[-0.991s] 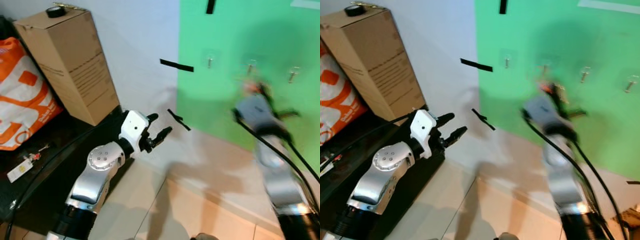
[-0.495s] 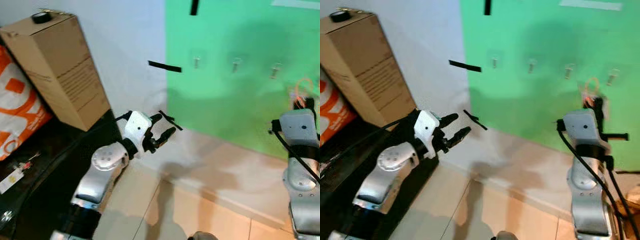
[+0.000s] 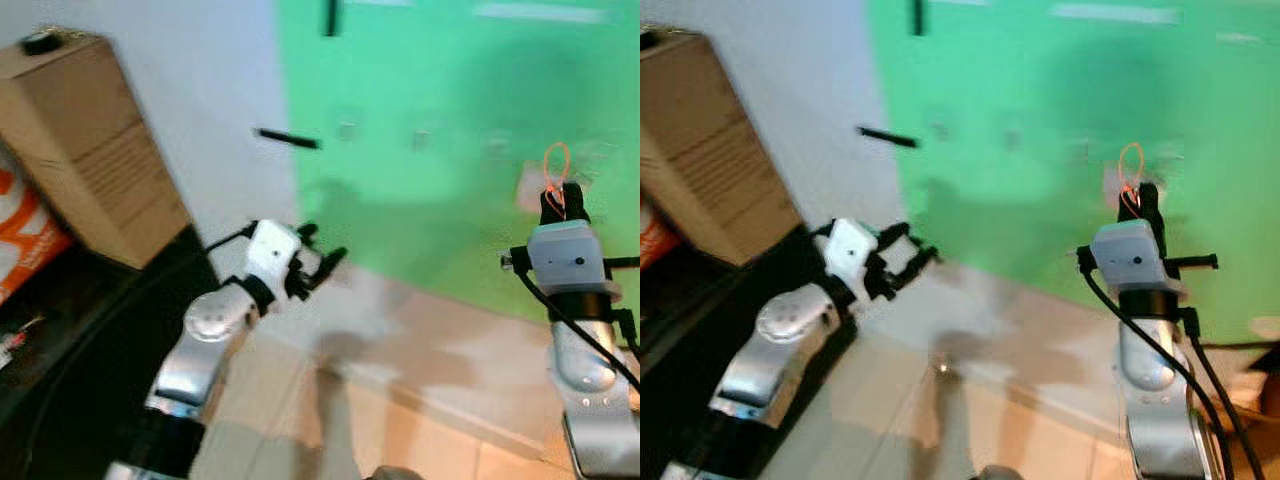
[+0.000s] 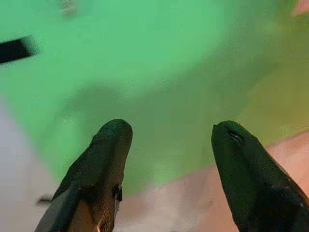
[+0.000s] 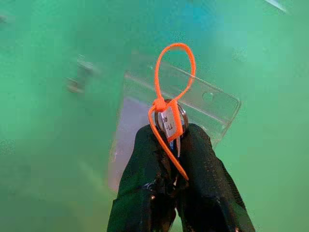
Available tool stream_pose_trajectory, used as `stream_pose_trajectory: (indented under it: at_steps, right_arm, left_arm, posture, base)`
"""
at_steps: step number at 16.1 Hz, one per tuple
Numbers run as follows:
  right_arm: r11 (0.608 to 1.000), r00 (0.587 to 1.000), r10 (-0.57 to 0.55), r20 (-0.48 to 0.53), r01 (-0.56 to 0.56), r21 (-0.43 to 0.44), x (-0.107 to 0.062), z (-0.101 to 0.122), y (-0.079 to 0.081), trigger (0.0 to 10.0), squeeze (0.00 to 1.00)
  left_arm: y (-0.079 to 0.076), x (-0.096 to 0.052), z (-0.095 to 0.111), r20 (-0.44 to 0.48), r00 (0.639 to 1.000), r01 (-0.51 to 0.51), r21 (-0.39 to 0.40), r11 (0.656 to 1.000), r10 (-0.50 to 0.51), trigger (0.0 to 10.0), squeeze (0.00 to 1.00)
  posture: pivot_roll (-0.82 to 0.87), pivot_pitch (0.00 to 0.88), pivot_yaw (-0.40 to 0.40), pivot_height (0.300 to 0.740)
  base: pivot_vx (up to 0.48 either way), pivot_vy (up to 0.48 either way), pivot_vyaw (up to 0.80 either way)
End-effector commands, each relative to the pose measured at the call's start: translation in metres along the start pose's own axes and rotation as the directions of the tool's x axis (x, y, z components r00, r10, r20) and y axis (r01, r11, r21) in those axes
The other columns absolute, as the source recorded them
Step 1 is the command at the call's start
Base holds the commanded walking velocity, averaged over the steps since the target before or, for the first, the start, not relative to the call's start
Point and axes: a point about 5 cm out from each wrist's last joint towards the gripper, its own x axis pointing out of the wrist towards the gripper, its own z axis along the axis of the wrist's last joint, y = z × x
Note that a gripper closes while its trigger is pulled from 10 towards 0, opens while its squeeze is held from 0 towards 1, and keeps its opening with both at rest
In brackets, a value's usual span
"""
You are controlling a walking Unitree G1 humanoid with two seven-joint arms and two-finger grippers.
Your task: Hang keys on a hook
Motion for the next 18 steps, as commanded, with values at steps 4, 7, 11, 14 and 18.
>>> stream_pose_trajectory:
  at_steps: [4,7,11,14,18]
  right_arm:
    - [0.997,0.996,0.073,0.050,-0.072,-0.024,0.001,0.008,0.008,10.0,0.00]
    - [0.987,0.980,0.159,0.120,-0.158,-0.020,-0.004,0.016,0.019,10.0,0.00]
    - [0.979,0.967,0.206,0.153,-0.202,-0.039,-0.002,0.020,0.026,10.0,0.00]
    - [0.971,0.974,0.217,0.063,-0.209,-0.116,0.008,0.006,0.032,10.0,0.00]
    - [0.962,0.972,0.235,0.014,-0.231,-0.145,0.016,-0.002,0.038,10.0,0.00]
  left_arm:
    - [0.005,-0.004,-0.002,-0.023,1.000,0.001,0.012,1.000,-0.001,10.0,0.00]
    - [0.002,-0.003,-0.001,-0.016,0.999,0.047,0.000,0.999,-0.047,10.0,0.00]
    - [0.001,-0.005,-0.001,-0.019,0.997,0.068,0.001,0.998,-0.068,10.0,0.00]
    - [0.000,-0.005,0.001,-0.021,0.995,0.099,0.012,0.995,-0.098,10.0,0.00]
    - [-0.009,-0.004,0.006,-0.004,0.976,0.217,0.000,0.976,-0.217,10.0,0.00]
  posture:
    - [-0.21,0.000,0.067,0.740]
    - [-0.21,0.000,0.075,0.740]
    - [-0.21,0.000,0.082,0.740]
    - [-0.20,0.000,0.081,0.740]
    - [-0.20,0.000,0.081,0.740]
  base:
    - [0.000,0.000,0.00]
    - [0.000,0.000,0.00]
    - [0.000,0.000,0.00]
    - [0.000,0.000,0.00]
    - [0.000,0.000,0.00]
